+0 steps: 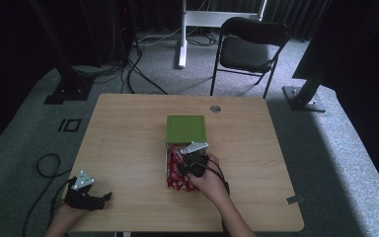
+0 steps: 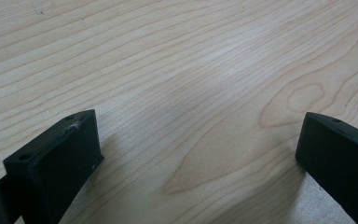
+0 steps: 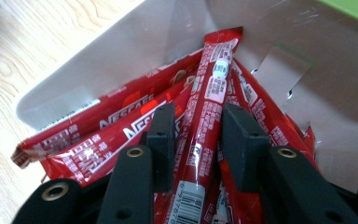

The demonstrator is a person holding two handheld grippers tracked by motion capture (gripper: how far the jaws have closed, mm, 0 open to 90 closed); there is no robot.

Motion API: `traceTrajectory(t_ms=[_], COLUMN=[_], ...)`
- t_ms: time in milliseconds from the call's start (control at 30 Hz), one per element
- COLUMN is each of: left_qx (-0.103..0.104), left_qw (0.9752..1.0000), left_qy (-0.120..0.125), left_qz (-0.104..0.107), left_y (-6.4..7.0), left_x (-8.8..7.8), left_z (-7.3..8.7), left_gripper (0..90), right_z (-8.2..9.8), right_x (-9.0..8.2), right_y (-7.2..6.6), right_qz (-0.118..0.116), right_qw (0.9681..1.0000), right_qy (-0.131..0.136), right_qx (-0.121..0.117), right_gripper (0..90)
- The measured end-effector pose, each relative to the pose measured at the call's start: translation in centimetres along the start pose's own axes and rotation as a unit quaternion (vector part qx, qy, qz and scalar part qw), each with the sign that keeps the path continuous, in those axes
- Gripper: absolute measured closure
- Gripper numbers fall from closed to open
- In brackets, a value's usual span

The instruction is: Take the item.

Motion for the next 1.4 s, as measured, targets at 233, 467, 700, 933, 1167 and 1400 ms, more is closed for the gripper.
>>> traceTrajectory(t_ms=[233,467,700,933,1167,1400], left_qx=[0.000,0.000,-0.001,0.000,0.000,-0.001], left_qw=[1.0000,1.0000,1.0000,1.0000,1.0000,1.0000], left_qy=[0.000,0.001,0.001,0.000,0.000,0.001], left_qz=[0.000,0.000,0.000,0.000,0.000,0.000], left_y=[0.0,0.0,0.0,0.0,0.0,0.0], left_x=[0.0,0.0,0.0,0.0,0.0,0.0], left_z=[0.0,0.0,0.0,0.0,0.0,0.0], left_gripper=[0.7,0.7,0.7,0.7,0.7,0.7], right_z=[0.1,0.0,0.1,0.5,0.8,0.6], right_x=[0.1,-0.9,-2.2,-3.8,-5.5,-6.6], right_y=[0.0,0.4,0.7,0.9,1.6,2.5], right_qz=[-0.005,0.001,-0.016,-0.020,-0.039,-0.036], right_qw=[0.9998,0.9995,0.9991,0.9985,0.9963,0.9948], right_qy=[0.004,0.023,0.034,0.047,0.065,0.080], right_qx=[0.018,0.023,0.022,0.020,0.039,0.051], right_gripper=[79.5,80.6,80.9,80.9,80.9,80.9])
Point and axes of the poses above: each handheld gripper's, and its own axes: x roughly forward along the jaws, z roughly out of its underside, y roughly to its right, the point moved 2 cm from there along x, roughly forward along the jaws, and after that the axes turned 15 degrees about z, right-handed, at the moved point
